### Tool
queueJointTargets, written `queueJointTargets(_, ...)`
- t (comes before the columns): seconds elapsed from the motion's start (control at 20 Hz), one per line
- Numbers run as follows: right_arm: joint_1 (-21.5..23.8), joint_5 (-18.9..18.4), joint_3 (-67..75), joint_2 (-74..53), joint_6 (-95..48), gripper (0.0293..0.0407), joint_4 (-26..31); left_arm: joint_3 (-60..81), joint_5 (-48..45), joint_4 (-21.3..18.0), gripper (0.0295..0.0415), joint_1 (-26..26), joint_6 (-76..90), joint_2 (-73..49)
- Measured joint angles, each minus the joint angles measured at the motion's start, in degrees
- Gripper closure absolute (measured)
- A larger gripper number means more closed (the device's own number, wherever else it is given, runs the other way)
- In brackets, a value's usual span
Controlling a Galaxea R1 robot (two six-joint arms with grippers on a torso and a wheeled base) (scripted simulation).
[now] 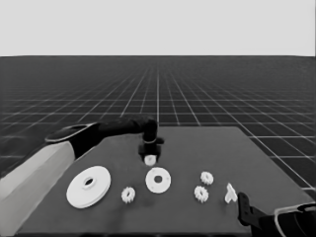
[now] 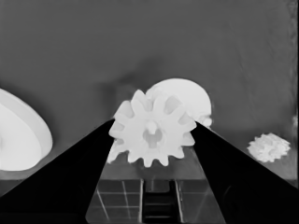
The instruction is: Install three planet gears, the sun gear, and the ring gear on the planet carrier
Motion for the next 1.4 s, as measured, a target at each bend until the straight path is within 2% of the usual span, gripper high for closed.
queueJointTargets(0.3, 0.00, 0.00, 0.00, 0.00, 0.00, 0.0315, 0.00, -4.59, -0.17, -0.12, 0.0398, -0.02, 1.29, 3.18)
queueJointTargets(0.35, 0.00, 0.00, 0.00, 0.00, 0.00, 0.0315, 0.00, -6.67, -1.61, 2.99, 0.0398, 3.08, 2.47, 3.88)
queueJointTargets(0.45, 0.00, 0.00, 0.00, 0.00, 0.00, 0.0315, 0.00, -9.71, -3.31, 5.72, 0.0398, 6.66, 4.10, 4.87)
queueJointTargets(0.8, 0.00, 0.00, 0.00, 0.00, 0.00, 0.0315, 0.00, -11.71, -4.36, 6.99, 0.0398, 8.15, 5.15, 5.55)
queueJointTargets(0.9, 0.00, 0.00, 0.00, 0.00, 0.00, 0.0315, 0.00, -11.74, -4.38, 7.01, 0.0339, 8.16, 5.16, 5.56)
queueJointTargets(0.95, 0.00, 0.00, 0.00, 0.00, 0.00, 0.0315, 0.00, -11.75, -4.38, 7.01, 0.0330, 8.17, 5.17, 5.57)
queueJointTargets(1.05, 0.00, 0.00, 0.00, 0.00, 0.00, 0.0315, 0.00, -11.75, -4.39, 7.02, 0.0326, 8.17, 5.17, 5.57)
queueJointTargets(1.3, 0.00, 0.00, 0.00, 0.00, 0.00, 0.0315, 0.00, -11.76, -4.39, 7.02, 0.0326, 8.17, 5.17, 5.57)
queueJointTargets(1.4, 0.00, 0.00, 0.00, 0.00, 0.00, 0.0315, 0.00, -6.05, -1.32, 2.67, 0.0326, 3.03, 2.04, 3.64)
